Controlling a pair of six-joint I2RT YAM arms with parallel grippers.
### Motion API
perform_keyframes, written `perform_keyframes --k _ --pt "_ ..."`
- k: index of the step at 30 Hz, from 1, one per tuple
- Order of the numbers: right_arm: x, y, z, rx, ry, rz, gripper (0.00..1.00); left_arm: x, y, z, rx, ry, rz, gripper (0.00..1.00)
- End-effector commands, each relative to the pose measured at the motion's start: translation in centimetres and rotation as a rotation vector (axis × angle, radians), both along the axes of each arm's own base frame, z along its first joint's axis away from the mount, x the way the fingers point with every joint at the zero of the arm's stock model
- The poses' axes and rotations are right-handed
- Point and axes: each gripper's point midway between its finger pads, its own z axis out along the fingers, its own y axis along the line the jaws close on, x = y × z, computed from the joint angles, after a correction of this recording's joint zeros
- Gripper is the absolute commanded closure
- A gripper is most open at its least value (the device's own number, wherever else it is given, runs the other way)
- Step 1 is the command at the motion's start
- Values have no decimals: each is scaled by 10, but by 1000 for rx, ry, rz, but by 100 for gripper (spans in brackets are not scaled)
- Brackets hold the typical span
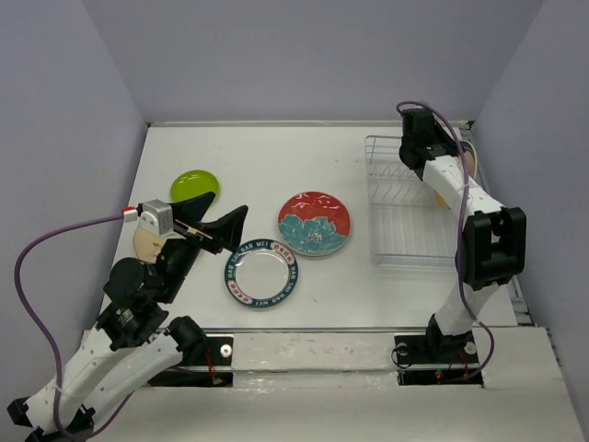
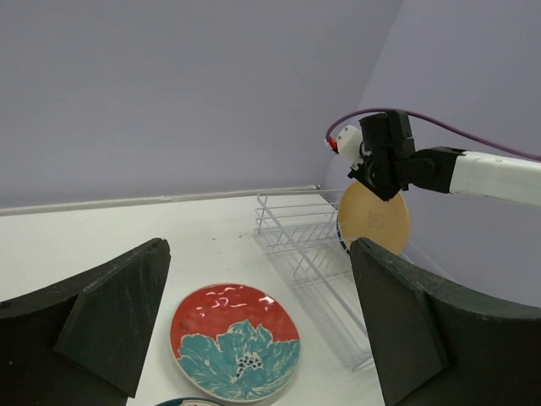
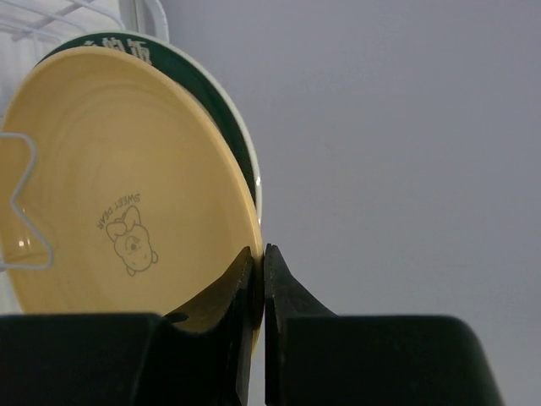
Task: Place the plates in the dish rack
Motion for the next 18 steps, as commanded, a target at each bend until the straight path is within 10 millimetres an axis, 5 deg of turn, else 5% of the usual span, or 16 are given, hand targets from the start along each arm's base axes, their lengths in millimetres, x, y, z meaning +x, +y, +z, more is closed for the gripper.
perform_keyframes --k 1,5,8,9,12,16,18 --pt "2 11 10 -10 -6 62 93 -3 6 20 -48 -53 12 1" --pt "6 12 -3 9 -15 41 90 -2 5 19 -43 -49 12 1" --pt "10 15 -4 51 -63 24 66 -1 3 17 -38 -42 11 1" --pt "11 16 -5 78 -89 15 48 1 3 16 -34 -38 15 1" --pt "13 20 1 141 -148 12 28 5 2 12 -27 -20 30 1" --pt "12 28 18 260 -243 7 25 16 2 2 -32 36 73 1" --pt "11 51 30 419 -312 52 25 25 8 -3 -45 73 129 1"
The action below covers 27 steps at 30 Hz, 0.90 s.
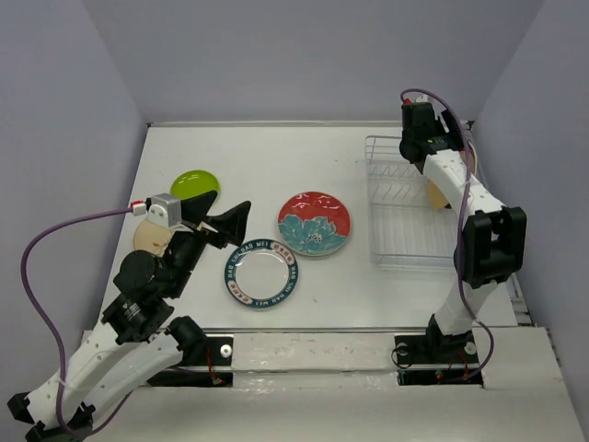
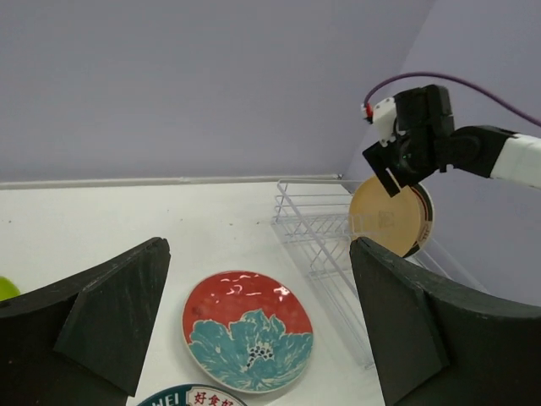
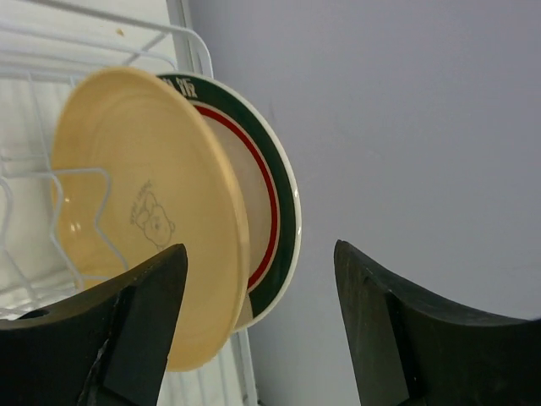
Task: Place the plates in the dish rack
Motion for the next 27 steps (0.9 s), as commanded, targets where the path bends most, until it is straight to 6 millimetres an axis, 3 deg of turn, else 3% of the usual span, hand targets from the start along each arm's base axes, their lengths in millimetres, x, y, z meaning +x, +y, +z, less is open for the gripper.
perform_keyframes --k 1,2,3,5,6,7,8,9,10,11,13,14,15,16,17,18,19,20,21,22,24,25,27 --pt "1 52 49 358 -234 123 24 15 10 5 -65 42 100 1" --pt "5 69 45 424 -232 170 24 18 12 3 -72 53 118 1" --pt "0 86 58 500 -269 231 24 20 13 2 -73 60 131 1" --pt "-4 157 56 730 -246 441 24 25 17 -2 -64 73 167 1" --pt "-9 185 69 844 -287 519 26 28 16 -5 -50 78 177 1" --pt "-15 216 68 948 -263 616 27 30 16 -7 -35 81 185 1" --pt "-29 254 50 1034 -177 722 28 31 15 -9 -19 82 187 1" --pt "-49 297 48 1161 -77 890 29 33 14 -12 -4 84 190 1" --pt "-54 322 42 1222 -43 953 33 38 13 -17 19 96 200 1" --pt "-77 356 34 1283 63 1060 35 41 14 -20 29 101 215 1" --pt "-93 386 19 1333 169 1126 48 46 18 -26 44 114 247 1" --pt "-98 400 -1 1356 242 1125 55 48 20 -27 45 115 261 1" --pt "-113 418 -8 1389 309 1156 62 51 25 -28 46 116 284 1" --pt "-120 425 -18 1438 348 1109 70 53 27 -30 48 120 296 1" --pt "-127 429 -25 1459 363 1079 71 55 29 -31 49 121 306 1" --pt "-143 438 -46 1485 388 1045 72 56 31 -31 50 122 312 1" --pt "-154 440 -45 1566 365 954 68 58 32 -31 49 125 317 1" --pt "-163 443 -65 1586 380 885 64 58 32 -30 46 123 314 1" --pt "-174 443 -66 1612 356 847 60 59 32 -31 44 124 310 1" --pt "-195 447 -91 1630 359 740 52 60 30 -30 43 123 296 1" --pt "-206 447 -100 1628 279 653 46 61 27 -31 46 125 280 1" --pt "-227 448 -118 1638 299 580 40 61 26 -31 52 125 270 1" --pt "-228 446 -124 1674 224 494 39 60 25 -31 52 123 263 1"
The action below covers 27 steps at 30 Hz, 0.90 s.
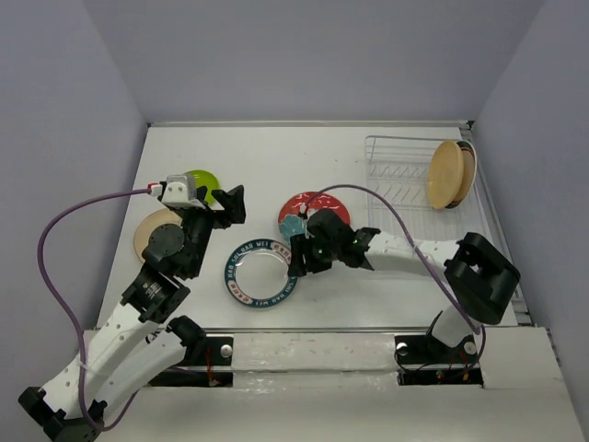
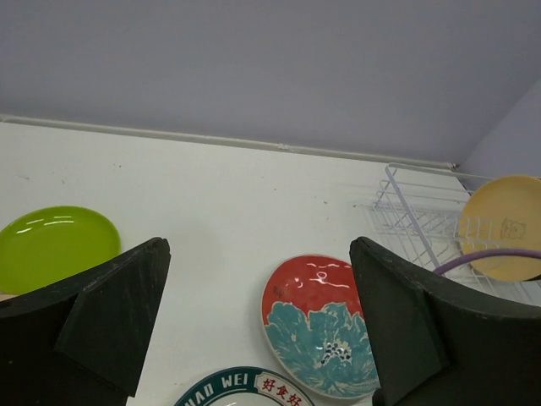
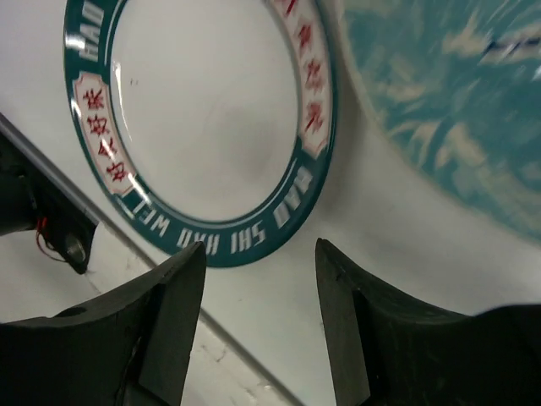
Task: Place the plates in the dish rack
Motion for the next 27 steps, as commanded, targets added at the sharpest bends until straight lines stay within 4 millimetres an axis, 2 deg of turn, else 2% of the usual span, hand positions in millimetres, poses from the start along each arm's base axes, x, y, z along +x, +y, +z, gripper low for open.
perform_keyframes --k 1,2,5,11,13,14,15,16,18,20,21,22,23,24,26,27 --pt "9 20 36 195 -46 -296 39 -1 -4 19 -44 -54 -27 1" --pt "0 16 20 185 2 -319 39 -2 -5 21 -46 -59 -33 1" --pt "-6 23 -1 184 66 -307 41 -6 -6 24 -56 -73 -55 1" --pt "-3 29 -35 178 133 -367 47 -11 -6 30 -62 -95 -73 1" --pt "0 30 -41 180 143 -395 53 -12 -7 31 -61 -99 -78 1" --pt "0 29 -48 179 155 -412 63 -12 -8 31 -61 -100 -83 1" --pt "0 29 -51 171 157 -414 63 -12 -8 31 -61 -100 -83 1" --pt "-1 28 -54 166 167 -419 72 -13 -8 31 -60 -101 -84 1" --pt "-1 26 -54 169 168 -431 83 -13 -8 32 -60 -103 -85 1" --pt "-2 25 -50 168 143 -403 93 -13 -8 32 -56 -105 -85 1" --pt "-1 28 -39 170 113 -362 93 -13 -8 32 -56 -105 -88 1" --pt "-5 25 -37 155 101 -333 93 -14 -8 32 -56 -107 -88 1" --pt "-1 32 -19 176 71 -300 93 -14 -8 33 -58 -108 -86 1" --pt "-5 34 -8 178 62 -249 93 -14 -7 33 -57 -108 -83 1" --pt "-1 46 53 260 -72 -131 93 -15 -6 35 -61 -115 -83 1" --pt "1 39 65 223 -110 -118 93 -16 -5 36 -63 -118 -83 1"
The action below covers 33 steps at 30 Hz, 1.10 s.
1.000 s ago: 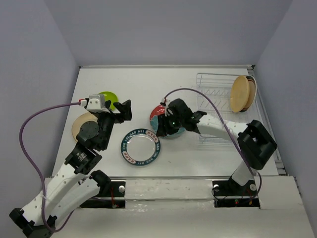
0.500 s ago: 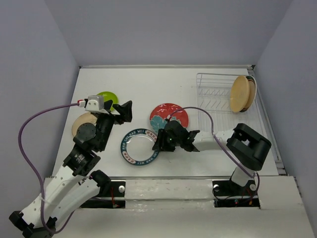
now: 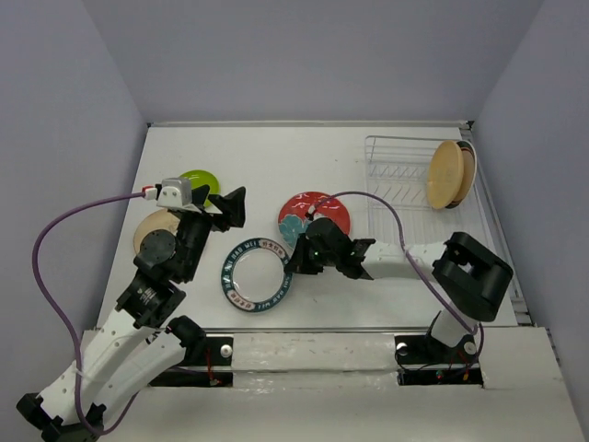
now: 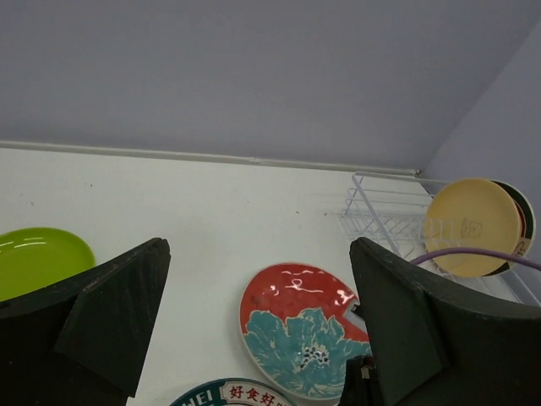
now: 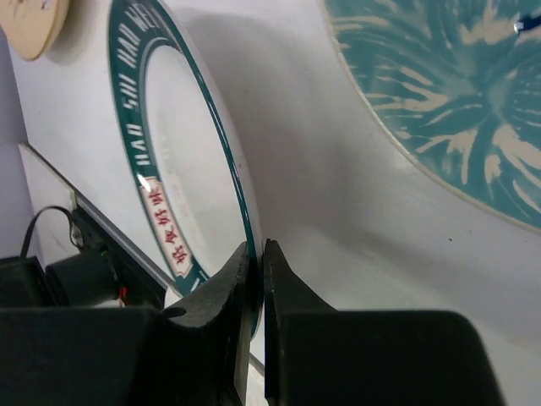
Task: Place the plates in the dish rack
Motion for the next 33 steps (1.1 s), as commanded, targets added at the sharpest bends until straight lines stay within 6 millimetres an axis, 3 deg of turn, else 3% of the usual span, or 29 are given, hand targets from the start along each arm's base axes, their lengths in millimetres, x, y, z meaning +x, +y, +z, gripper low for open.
perform_keyframes --k 1,2,3,4,5,6,7,8,9,12,13,17,20,23,33 --pt "17 2 105 -8 -295 127 93 -6 4 23 -42 -74 -3 1" --pt "25 -9 137 -29 -407 116 93 -6 4 24 -41 -76 -2 1" --pt "53 -26 171 -76 -513 -2 93 -7 4 24 -42 -79 -5 1" --pt "65 -46 184 -140 -577 -38 93 -8 5 25 -44 -81 -2 1" --pt "81 -74 213 -165 -655 -153 93 -8 6 26 -46 -83 -2 1" --pt "94 -94 229 -185 -694 -218 93 -9 6 27 -49 -87 -2 1" --pt "116 -130 246 -239 -742 -313 93 -10 6 27 -51 -89 -7 1" --pt "124 -156 264 -269 -786 -388 93 -10 5 28 -51 -90 -10 1" --pt "143 -205 281 -405 -840 -538 93 -11 4 27 -50 -89 -17 1" --pt "154 -283 306 -666 -878 -786 93 -11 1 26 -49 -86 -25 1" --pt "156 -322 318 -797 -874 -897 93 -11 1 27 -50 -87 -28 1" --pt "157 -395 346 -1017 -863 -1081 93 -12 0 27 -51 -89 -33 1" --pt "164 -424 352 -1111 -836 -1117 93 -13 1 27 -52 -91 -28 1" --pt "172 -426 345 -1173 -814 -1083 93 -13 1 27 -51 -90 -31 1" --pt "192 -443 284 -1280 -691 -988 93 -11 -1 25 -46 -84 -34 1"
